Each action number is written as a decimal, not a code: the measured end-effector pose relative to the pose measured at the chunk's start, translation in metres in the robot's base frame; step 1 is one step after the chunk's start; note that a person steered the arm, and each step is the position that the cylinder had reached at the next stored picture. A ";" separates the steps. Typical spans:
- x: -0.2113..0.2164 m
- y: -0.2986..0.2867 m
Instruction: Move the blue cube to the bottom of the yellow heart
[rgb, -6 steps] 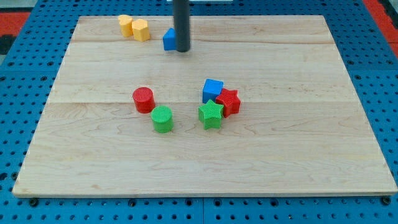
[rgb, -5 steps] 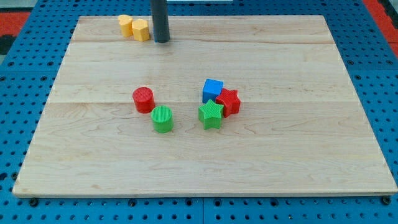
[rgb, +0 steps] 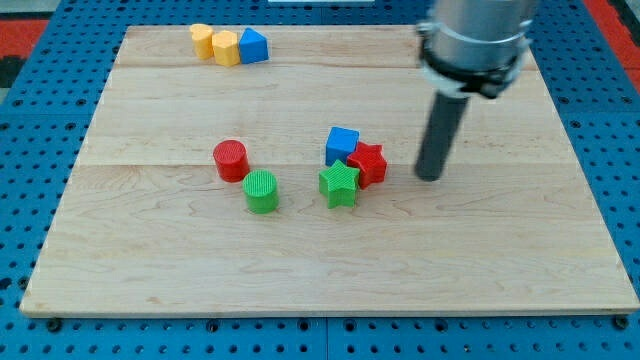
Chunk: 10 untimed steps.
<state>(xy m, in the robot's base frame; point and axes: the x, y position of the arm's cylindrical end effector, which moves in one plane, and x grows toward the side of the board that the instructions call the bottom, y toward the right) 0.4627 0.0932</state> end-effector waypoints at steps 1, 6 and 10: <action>-0.020 -0.046; -0.120 -0.243; -0.159 -0.260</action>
